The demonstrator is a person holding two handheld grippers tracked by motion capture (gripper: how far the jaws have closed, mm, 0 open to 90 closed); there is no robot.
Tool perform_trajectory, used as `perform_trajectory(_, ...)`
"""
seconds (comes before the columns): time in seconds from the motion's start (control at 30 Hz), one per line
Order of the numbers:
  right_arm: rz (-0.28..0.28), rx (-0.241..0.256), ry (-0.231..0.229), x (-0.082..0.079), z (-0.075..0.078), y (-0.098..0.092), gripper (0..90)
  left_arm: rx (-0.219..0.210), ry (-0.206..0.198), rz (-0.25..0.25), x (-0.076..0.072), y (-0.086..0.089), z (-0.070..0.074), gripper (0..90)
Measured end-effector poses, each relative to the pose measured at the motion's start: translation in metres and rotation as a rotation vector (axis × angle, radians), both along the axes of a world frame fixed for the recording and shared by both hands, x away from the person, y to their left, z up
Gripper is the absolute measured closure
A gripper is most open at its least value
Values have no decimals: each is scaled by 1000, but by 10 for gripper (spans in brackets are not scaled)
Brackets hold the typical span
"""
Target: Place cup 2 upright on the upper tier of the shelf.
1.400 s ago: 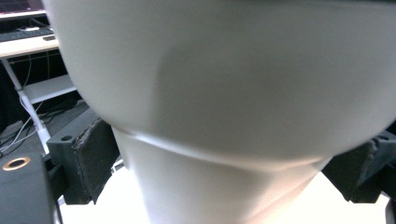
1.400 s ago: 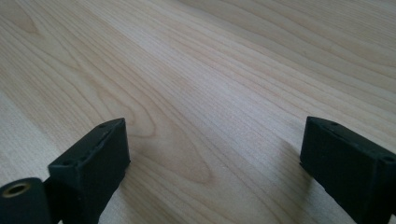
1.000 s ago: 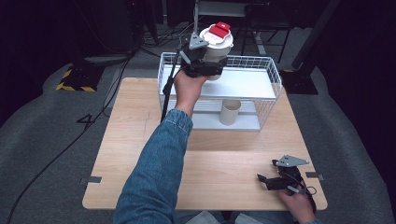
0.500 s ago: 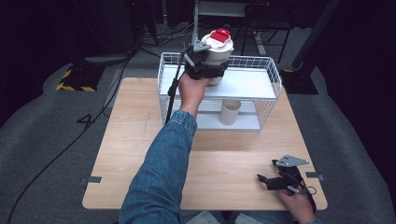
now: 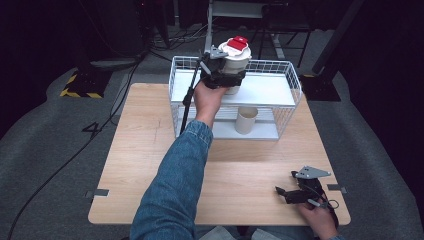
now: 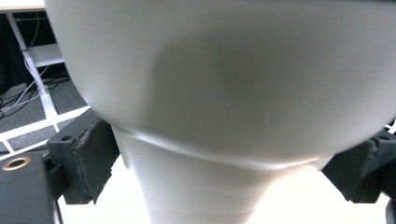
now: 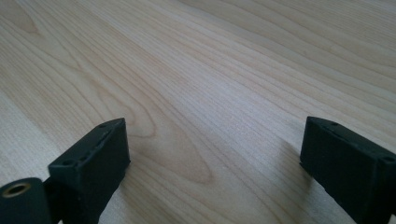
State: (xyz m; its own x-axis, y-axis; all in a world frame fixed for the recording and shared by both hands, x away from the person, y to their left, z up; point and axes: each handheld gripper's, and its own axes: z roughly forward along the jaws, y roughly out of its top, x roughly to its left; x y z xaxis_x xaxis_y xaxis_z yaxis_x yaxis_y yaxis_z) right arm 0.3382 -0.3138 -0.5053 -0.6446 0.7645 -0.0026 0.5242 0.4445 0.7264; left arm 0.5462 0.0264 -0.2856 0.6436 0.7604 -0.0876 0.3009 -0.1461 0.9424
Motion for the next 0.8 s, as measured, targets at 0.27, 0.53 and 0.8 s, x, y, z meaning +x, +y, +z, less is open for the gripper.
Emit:
perform_trajectory(0.27,0,0,0,0,0,0,84,4,-2,-4,0,-2,-1,98)
perform_trajectory(0.53,0,-1,-1,0,0,0,83,11,-11,7,-3,-2,-2,98)
perform_trajectory(0.8,0,-1,0,0,0,0,83,1,-5,4,-2,-2,-2,93)
